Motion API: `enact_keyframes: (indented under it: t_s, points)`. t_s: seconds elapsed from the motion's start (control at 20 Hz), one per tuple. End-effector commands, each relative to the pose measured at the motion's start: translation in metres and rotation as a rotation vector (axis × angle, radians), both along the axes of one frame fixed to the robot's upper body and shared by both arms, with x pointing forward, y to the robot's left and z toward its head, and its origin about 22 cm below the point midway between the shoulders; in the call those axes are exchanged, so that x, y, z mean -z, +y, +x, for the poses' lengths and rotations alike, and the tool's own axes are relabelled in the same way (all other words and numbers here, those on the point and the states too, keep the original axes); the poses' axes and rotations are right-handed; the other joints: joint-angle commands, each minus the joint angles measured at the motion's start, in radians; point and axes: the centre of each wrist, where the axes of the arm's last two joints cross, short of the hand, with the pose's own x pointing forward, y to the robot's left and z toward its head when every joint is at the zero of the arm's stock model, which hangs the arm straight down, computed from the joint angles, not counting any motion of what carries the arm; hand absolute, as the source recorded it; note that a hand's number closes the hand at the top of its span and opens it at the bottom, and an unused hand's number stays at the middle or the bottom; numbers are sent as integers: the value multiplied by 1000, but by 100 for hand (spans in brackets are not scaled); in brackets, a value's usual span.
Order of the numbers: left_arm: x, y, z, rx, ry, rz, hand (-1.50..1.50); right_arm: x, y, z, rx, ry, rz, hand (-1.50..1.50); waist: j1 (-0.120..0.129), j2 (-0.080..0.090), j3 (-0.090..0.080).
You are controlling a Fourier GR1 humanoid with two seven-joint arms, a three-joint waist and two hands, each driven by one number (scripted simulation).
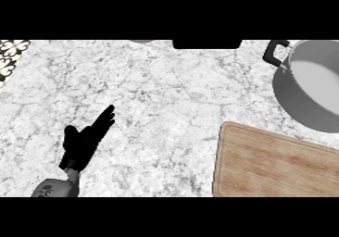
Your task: Pick the cupcake from the cutting board and place it in the pot
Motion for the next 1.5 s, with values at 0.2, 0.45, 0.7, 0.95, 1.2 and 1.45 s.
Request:
enact_keyframes:
  t_s: [0.2,0.45,0.7,0.95,1.2,1.45]
  points:
    - [0,-5,3,13,11,2,0,-40,-23,-4,-89,-174,-140,150,17,-3,-3]
    - [-9,-11,15,18,-1,11,0,-69,-31,3,-89,-196,-229,150,14,-5,-6]
    - [3,-1,5,26,-7,8,0,-93,-21,43,-72,-159,-307,150,30,-3,-8]
    - [-6,6,9,44,5,-4,0,-124,-5,80,-115,-112,-382,150,29,-4,-9]
    - [0,2,11,23,17,7,0,-128,37,133,-176,-36,-489,150,17,-7,-11]
    - [-4,-4,9,52,-14,4,0,-114,79,176,-187,-5,-571,150,39,-1,-10]
